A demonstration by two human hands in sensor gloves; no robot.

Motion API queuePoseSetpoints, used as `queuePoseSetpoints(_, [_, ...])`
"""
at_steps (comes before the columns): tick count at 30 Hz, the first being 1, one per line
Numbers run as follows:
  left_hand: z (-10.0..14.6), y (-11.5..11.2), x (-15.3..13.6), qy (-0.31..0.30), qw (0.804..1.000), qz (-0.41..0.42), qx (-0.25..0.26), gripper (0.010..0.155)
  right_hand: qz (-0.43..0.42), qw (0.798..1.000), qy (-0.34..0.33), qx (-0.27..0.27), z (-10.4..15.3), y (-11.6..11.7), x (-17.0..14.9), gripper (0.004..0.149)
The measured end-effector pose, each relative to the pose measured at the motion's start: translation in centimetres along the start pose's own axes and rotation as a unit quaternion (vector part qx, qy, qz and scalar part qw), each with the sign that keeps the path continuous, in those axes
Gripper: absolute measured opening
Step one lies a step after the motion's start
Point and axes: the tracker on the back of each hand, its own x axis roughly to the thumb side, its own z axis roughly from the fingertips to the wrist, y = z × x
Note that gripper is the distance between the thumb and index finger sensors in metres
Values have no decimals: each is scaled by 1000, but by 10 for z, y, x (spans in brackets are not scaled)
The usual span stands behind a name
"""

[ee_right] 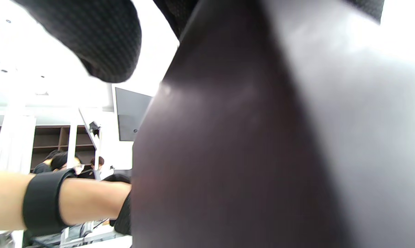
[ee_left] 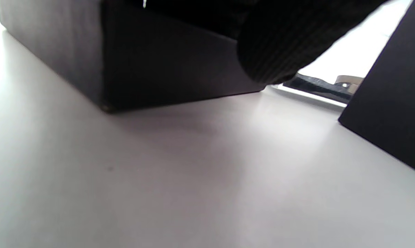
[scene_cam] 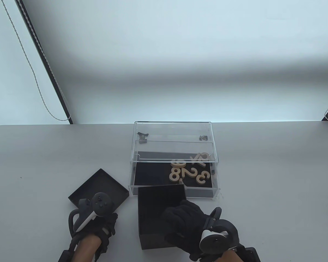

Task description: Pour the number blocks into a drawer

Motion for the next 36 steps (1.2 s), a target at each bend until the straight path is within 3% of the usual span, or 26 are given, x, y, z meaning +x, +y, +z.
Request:
queuePoseSetpoints(11, [-2,5,2,-7,999,-18,50,47,-23,997,68,-7,10,-14,-28,88])
queuePoseSetpoints(24, [16,43,-14,-4,980,97,173,46,-46,993,107,4,17,-11,-44,93])
queuePoseSetpoints(29, [25,59,-29,5,956,183,230,47,-49,993,111,5,17,-12,-44,93])
queuePoseSetpoints(36, [37,73,-53,-6,899,347,267,47,-53,992,116,7,18,-11,-45,94])
